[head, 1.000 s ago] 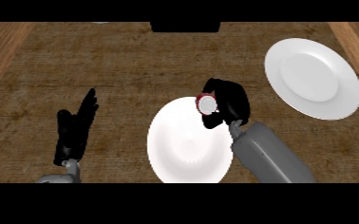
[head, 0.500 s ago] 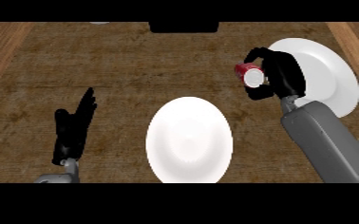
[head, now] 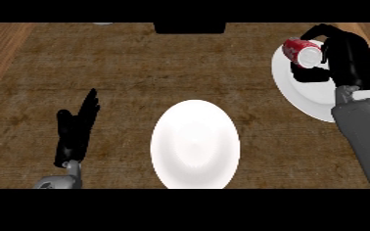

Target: Pick the can from the plate and place it in the plate

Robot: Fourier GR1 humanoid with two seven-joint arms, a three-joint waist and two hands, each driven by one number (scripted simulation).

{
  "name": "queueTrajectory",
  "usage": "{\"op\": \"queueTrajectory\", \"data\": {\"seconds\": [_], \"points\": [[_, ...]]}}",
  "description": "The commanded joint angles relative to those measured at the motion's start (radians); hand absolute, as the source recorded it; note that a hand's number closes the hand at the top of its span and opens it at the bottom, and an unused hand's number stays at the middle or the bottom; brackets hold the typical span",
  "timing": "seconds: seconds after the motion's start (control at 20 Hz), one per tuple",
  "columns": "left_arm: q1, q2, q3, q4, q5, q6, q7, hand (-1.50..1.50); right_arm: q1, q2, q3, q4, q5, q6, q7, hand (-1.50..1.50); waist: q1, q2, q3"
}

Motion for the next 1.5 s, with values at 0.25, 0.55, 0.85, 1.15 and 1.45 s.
{"op": "queueTrajectory", "data": {"seconds": [0.25,0.55,0.85,1.15,1.45], "points": [[0.061,-0.021,-0.014,-0.012,-0.021,-0.002,-0.057,0.0,-0.08,-0.037,-0.167,0.278,-0.007,0.007,-0.129,1.5,0.012,0.002,0.0],[0.011,-0.063,-0.051,0.004,-0.057,0.029,-0.013,0.0,-0.152,-0.035,-0.218,0.625,0.015,-0.077,-0.324,1.5,0.024,0.009,0.001],[0.008,-0.029,-0.027,-0.019,-0.046,0.006,-0.017,0.0,-0.237,-0.076,-0.258,0.867,-0.015,0.052,-0.409,1.5,0.041,0.015,0.002],[-0.049,-0.023,0.006,0.066,-0.011,-0.027,-0.045,0.0,-0.27,-0.083,-0.224,1.014,0.023,0.194,-0.44,1.5,0.04,0.019,0.002],[-0.011,-0.034,-0.03,-0.02,-0.042,-0.008,0.006,0.0,-0.298,-0.144,-0.269,1.081,-0.017,0.31,-0.65,-1.5,0.041,0.016,0.003]]}}
